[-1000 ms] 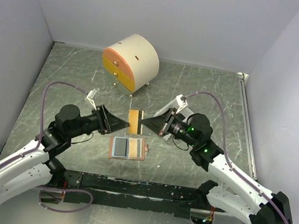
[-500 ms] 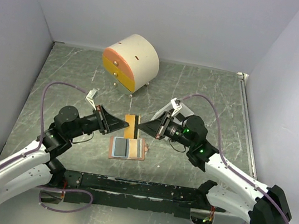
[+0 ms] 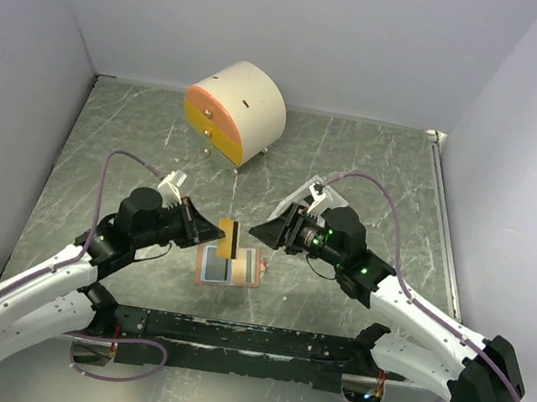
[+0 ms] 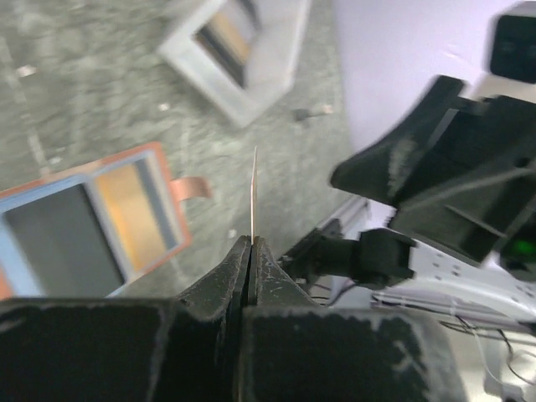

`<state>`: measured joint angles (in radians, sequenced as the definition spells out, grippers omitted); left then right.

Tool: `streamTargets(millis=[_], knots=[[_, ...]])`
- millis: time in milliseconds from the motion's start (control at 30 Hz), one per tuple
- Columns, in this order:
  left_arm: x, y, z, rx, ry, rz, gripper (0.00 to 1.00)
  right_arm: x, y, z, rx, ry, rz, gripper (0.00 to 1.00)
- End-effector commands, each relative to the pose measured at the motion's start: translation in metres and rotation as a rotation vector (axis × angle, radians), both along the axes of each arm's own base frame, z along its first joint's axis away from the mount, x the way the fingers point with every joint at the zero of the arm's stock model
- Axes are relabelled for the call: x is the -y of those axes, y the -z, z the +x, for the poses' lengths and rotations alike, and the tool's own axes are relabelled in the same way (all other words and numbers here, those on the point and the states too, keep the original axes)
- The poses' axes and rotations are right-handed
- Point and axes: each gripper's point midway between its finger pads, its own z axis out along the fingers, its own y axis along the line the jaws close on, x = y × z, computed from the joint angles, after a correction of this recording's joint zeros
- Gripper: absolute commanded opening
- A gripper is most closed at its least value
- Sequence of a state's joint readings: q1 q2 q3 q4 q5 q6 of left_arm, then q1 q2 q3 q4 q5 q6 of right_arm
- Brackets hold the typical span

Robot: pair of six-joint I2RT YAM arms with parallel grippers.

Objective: Put the credit cards into the card holder
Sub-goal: Pick up the credit card from the storage box, then insert the credit card into the card holder.

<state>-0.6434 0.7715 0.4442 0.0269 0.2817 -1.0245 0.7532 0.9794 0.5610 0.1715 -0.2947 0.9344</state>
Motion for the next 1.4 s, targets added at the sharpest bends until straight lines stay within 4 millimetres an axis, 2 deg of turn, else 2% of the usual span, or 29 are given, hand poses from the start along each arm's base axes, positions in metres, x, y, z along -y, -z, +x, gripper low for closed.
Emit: streamTargets(millis=[0,200,467,633,900,1367], knots=[[-0.018,0.036,0.01,-0.099,-0.09,0.192,0.07,0.01,0.017,0.012,0.0,0.056,-0.148,0.52],[-0.017,0.068,0.012,-0.187,-0.099,0.25,0.07,0.024,0.062,0.02,-0.036,0.093,-0.37,0.52],[-0.006,0.084,0.007,-0.206,-0.018,0.251,0.07,0.026,0.105,0.024,-0.045,0.025,-0.634,0.46],[-0.006,0.094,0.0,-0.222,0.012,0.256,0.07,0.017,0.122,0.021,-0.041,-0.024,-0.718,0.46],[-0.003,0.107,-0.007,-0.244,0.035,0.229,0.07,0.02,0.154,0.012,-0.063,-0.039,-0.845,0.45],[0.002,0.127,-0.009,-0.278,0.055,0.22,0.07,0.03,0.178,0.004,-0.098,-0.035,-0.881,0.34]])
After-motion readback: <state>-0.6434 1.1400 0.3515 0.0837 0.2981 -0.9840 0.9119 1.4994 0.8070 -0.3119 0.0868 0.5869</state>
